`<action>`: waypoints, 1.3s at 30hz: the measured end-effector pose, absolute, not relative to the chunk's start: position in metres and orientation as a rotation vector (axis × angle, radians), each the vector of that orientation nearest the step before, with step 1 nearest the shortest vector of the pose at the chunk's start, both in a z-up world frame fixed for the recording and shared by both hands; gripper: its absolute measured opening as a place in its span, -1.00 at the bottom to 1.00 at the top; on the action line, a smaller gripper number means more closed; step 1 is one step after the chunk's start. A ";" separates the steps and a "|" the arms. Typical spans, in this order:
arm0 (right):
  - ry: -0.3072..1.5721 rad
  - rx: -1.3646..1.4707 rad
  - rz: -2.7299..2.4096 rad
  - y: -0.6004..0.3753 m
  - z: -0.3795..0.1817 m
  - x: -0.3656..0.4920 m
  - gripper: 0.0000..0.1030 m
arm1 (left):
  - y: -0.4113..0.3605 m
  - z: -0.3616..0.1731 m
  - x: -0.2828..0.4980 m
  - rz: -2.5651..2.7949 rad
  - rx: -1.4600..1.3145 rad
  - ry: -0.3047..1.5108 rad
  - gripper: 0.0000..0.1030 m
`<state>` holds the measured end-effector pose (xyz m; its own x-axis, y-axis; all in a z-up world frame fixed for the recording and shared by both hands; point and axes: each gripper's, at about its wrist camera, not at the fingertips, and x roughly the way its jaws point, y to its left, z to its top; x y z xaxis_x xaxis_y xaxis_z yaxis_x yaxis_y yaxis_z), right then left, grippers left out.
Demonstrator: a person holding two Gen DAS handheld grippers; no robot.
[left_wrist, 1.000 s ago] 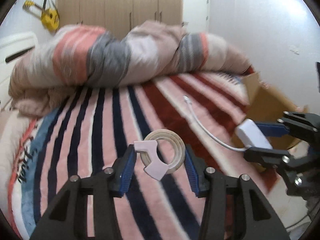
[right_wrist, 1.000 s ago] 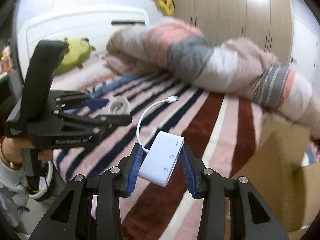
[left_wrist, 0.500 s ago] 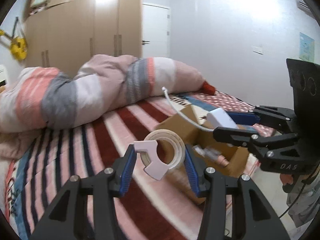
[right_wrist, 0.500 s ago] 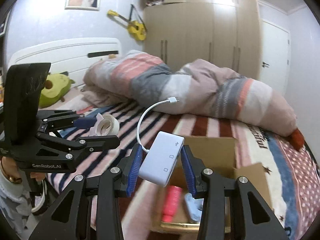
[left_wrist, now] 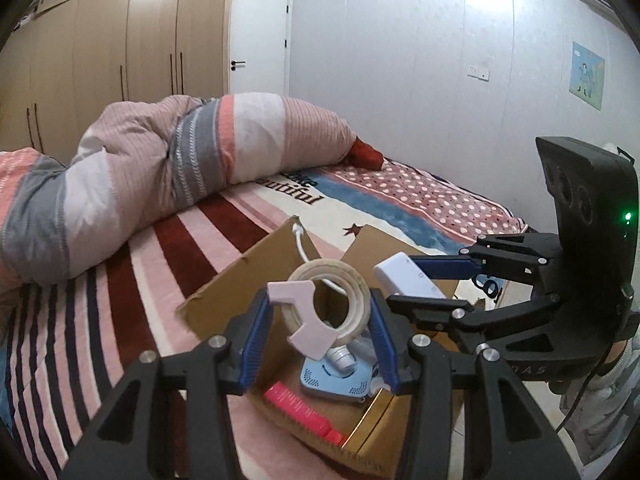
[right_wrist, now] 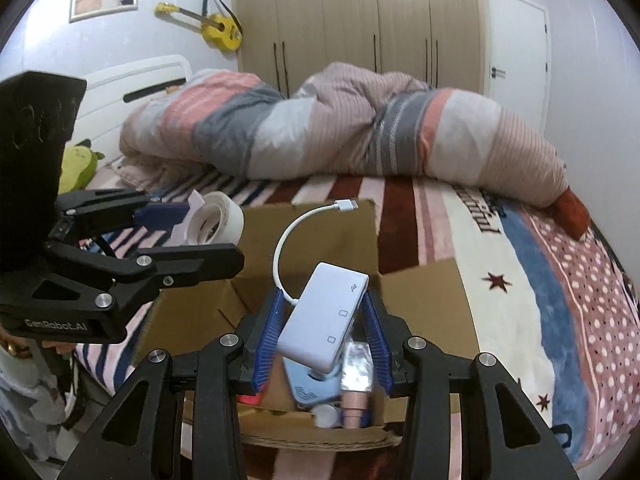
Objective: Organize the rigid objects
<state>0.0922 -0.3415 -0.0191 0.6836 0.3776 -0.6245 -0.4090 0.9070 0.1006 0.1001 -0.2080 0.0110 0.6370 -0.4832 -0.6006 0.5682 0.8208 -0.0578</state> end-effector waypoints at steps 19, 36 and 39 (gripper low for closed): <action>0.711 -0.019 0.444 -0.342 -0.029 0.098 -0.12 | -0.199 0.001 0.101 -0.560 0.150 0.637 0.58; 0.355 0.006 0.718 -0.320 0.020 0.064 1.00 | -0.105 0.034 0.036 -0.074 0.010 0.466 0.99; 0.313 0.008 0.723 -0.316 0.021 0.059 1.00 | -0.092 0.033 0.031 -0.017 -0.022 0.463 0.99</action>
<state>0.0587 -0.3161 0.0211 0.7053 0.6518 -0.2789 -0.6493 0.7518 0.1151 0.0310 -0.0924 0.0327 0.8948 -0.0213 -0.4460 0.0115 0.9996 -0.0247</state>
